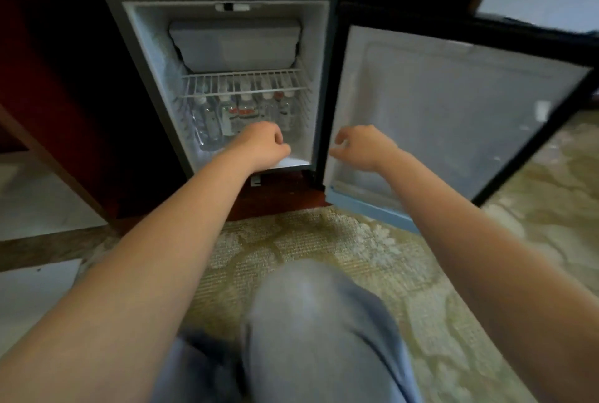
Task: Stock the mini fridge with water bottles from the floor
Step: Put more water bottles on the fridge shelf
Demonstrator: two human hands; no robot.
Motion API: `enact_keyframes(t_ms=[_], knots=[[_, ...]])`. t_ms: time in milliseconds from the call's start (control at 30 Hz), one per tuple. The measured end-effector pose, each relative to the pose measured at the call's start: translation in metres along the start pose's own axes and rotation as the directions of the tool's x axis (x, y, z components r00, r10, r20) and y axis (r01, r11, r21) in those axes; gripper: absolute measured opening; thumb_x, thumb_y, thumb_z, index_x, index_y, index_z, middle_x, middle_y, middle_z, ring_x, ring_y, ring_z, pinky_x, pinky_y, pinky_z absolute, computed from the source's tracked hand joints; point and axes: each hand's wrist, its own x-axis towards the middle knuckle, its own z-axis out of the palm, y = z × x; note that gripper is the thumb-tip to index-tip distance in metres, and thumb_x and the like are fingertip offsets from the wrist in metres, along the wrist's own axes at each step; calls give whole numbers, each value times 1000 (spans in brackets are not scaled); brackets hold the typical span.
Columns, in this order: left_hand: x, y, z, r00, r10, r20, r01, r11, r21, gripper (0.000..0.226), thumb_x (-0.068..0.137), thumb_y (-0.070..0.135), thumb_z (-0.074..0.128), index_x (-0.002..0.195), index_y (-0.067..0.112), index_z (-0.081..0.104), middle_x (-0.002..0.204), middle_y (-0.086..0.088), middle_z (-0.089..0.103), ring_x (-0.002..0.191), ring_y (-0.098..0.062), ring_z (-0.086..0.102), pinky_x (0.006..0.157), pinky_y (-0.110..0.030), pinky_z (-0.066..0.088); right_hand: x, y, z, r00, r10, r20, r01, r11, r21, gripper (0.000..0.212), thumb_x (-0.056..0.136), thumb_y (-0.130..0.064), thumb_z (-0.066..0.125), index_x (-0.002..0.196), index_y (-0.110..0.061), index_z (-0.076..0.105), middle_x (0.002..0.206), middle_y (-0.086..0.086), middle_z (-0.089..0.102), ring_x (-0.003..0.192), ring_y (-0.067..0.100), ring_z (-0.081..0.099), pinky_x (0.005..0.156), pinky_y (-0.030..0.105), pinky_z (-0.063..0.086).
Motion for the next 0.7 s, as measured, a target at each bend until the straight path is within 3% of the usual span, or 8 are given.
enact_keyframes(t_ms=[167,267,333,433,600,700], knots=[[-42,80,20,985,147,86,-149,988,25,12,91,25,55,91,14,60,97,-7,58,89,-23,54,80,-36,45,-77,70,-15,972,211,-99,-180,949,258,38,92,-38,55,121,-13,60,118,12,64,107,31,60,92,39,50],[-65,128,52,959,232,161,-243,969,51,23,91,26,55,102,9,67,105,-8,63,98,-24,57,82,-32,44,-124,112,-9,934,346,-86,-286,872,398,36,91,-38,59,115,-11,62,110,12,68,100,30,64,91,41,52],[-80,154,83,932,277,233,-298,953,60,26,90,26,55,106,9,66,114,-9,64,106,-26,58,87,-31,45,-156,140,1,903,424,-75,-348,821,452,34,91,-36,59,112,-10,63,105,12,69,91,27,65,77,34,54],[-103,183,138,879,307,365,-351,935,57,27,90,26,56,108,8,66,116,-11,64,107,-27,58,91,-35,47,-204,178,29,855,519,-3,-442,730,522,27,92,-30,58,106,-8,62,93,10,68,69,20,63,47,21,43],[-145,215,225,760,325,563,-434,898,67,31,89,30,57,107,6,66,112,-12,64,104,-28,59,90,-36,49,-270,233,90,765,626,149,-599,609,520,29,92,-34,58,105,-8,62,94,11,70,76,23,64,54,26,42],[-165,224,261,695,309,650,-453,889,61,29,89,28,56,107,8,64,112,-11,63,102,-28,59,87,-35,49,-296,250,133,708,666,233,-674,541,503,30,90,-33,59,101,-7,65,95,14,72,83,28,69,66,33,51]])
